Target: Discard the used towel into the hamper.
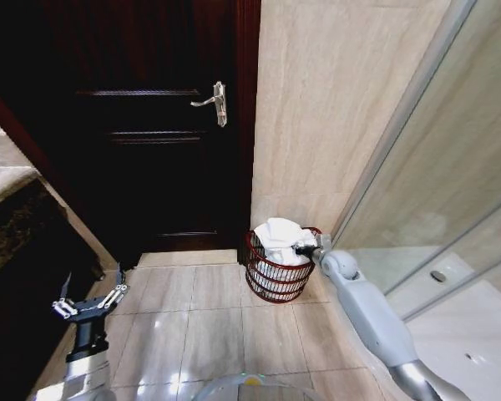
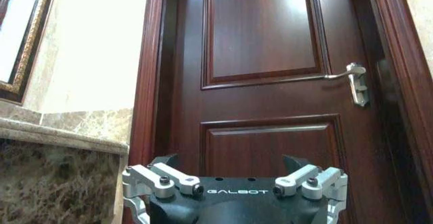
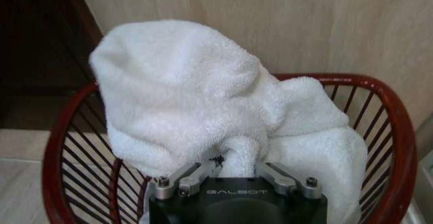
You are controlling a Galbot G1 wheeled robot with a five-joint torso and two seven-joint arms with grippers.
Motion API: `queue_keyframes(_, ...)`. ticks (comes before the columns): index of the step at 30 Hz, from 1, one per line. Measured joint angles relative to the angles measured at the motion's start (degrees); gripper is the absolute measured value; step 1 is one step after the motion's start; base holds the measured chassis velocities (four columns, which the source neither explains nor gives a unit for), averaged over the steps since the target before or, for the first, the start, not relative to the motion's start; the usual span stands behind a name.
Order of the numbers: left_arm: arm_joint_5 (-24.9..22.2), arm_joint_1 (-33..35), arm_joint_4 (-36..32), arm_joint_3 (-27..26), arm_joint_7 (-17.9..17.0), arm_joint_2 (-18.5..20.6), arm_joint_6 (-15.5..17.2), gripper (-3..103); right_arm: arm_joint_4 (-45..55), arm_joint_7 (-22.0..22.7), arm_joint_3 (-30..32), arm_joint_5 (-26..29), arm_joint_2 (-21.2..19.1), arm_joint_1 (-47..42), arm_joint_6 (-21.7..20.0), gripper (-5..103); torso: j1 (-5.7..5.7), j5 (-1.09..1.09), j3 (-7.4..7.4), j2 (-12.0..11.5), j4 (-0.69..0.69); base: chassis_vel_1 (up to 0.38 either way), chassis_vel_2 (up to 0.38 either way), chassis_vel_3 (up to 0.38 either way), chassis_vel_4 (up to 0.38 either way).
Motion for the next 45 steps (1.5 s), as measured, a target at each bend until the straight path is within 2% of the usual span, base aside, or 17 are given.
queue_keyframes(7,-0.1,-0.2,-0.3,0.0,0.1,0.0,0.4,100,-4.0,-0.8,-0.2,-2.0,1.1,0.8,1.1,12,0.01,0.00,0.02,0.0,0.00,0.000,0.000,0.000,0.000)
queue_keyframes(16,-0.6,-1.4,-0.5,0.6,0.2,0.0,1.3,100,-1.1,-0.9,0.8,-2.6,0.7,-1.5,3.3,10,0.03,0.01,0.05,0.1,0.00,0.000,0.000,0.000,0.000)
queue_keyframes(17,-1.1,-1.7,-0.4,0.9,0.2,0.0,1.5,100,0.9,-0.3,1.1,-3.5,0.7,-2.9,4.9,19,0.04,0.01,0.05,0.1,0.00,0.000,0.000,0.000,0.000)
queue_keyframes(18,-1.4,-1.9,-0.1,1.0,0.2,0.0,1.6,100,2.4,0.5,1.3,-4.5,0.6,-4.2,6.6,19,0.04,0.02,0.05,0.1,0.00,0.000,0.000,0.000,0.000)
queue_keyframes(19,-1.6,-2.2,0.3,1.1,0.2,0.0,1.8,100,4.1,1.5,1.5,-5.9,0.6,-5.7,8.1,25,0.04,0.02,0.06,0.1,0.00,0.000,0.000,0.000,0.000)
queue_keyframes(20,-1.6,-2.2,0.3,1.1,0.2,0.0,1.8,100,4.1,1.5,1.5,-5.9,0.6,-5.7,8.1,25,0.04,0.02,0.06,0.1,0.00,0.000,0.000,0.000,0.000)
queue_keyframes(23,-2.3,-2.8,0.9,1.3,0.2,0.0,2.6,100,11.4,4.1,3.0,-7.6,0.6,-9.8,9.6,41,0.04,0.00,0.06,0.1,-0.01,0.000,0.000,0.000,0.000)
queue_keyframes(25,-2.5,-2.9,0.9,1.4,0.2,0.0,2.7,100,12.5,4.5,3.2,-7.7,0.6,-10.4,9.6,41,0.04,0.00,0.06,0.1,-0.01,0.000,0.000,0.000,0.000)
queue_keyframes(26,-3.1,-3.1,0.9,1.5,0.2,0.0,3.1,100,15.8,6.3,4.1,-8.2,0.6,-11.9,9.6,52,0.04,0.01,0.06,0.1,0.00,0.000,0.000,0.000,0.000)
queue_keyframes(27,-3.1,-3.1,0.9,1.5,0.2,0.0,3.1,100,15.8,6.3,4.1,-8.2,0.6,-11.9,9.6,52,0.04,0.01,0.06,0.1,0.00,0.000,0.000,0.000,0.000)
queue_keyframes(30,-3.5,-3.2,1.7,1.9,0.2,0.0,3.6,100,21.1,9.5,6.1,-9.8,0.8,-14.0,11.8,69,0.04,0.00,0.06,0.1,-0.01,0.000,0.000,0.000,0.000)
queue_keyframes(32,-3.5,-3.1,1.7,1.9,0.2,0.0,3.6,100,21.4,9.8,6.2,-10.1,0.8,-14.1,12.3,69,0.04,0.00,0.06,0.1,-0.01,0.000,0.000,0.000,0.000)
queue_keyframes(33,-3.4,-2.9,1.7,2.0,0.2,0.0,4.0,100,21.7,10.6,6.5,-11.4,0.8,-14.0,14.4,79,0.04,0.00,0.06,0.1,0.00,0.000,0.000,0.000,0.000)
queue_keyframes(35,-3.4,-2.8,1.7,2.1,0.2,0.0,4.1,100,21.7,10.7,6.5,-11.8,0.8,-13.8,14.9,79,0.04,0.01,0.06,0.1,0.00,0.000,0.000,0.000,0.000)
queue_keyframes(37,-3.1,-2.9,1.7,2.1,0.4,0.0,4.7,100,20.9,10.5,7.0,-12.0,0.6,-12.3,15.3,90,0.04,0.00,0.06,0.1,0.00,0.000,0.000,0.000,0.000)
queue_keyframes(40,-3.0,-3.0,1.7,2.1,0.7,0.0,5.1,100,18.6,10.3,6.8,-11.7,0.3,-10.1,15.8,98,0.04,0.01,0.07,0.1,0.00,0.000,0.000,0.000,0.000)
queue_keyframes(45,-2.7,-3.3,1.6,2.6,0.8,0.0,5.3,100,14.6,10.0,5.4,-11.0,0.2,-5.9,15.9,100,0.05,0.01,0.08,0.1,0.00,0.000,0.000,0.000,0.000)
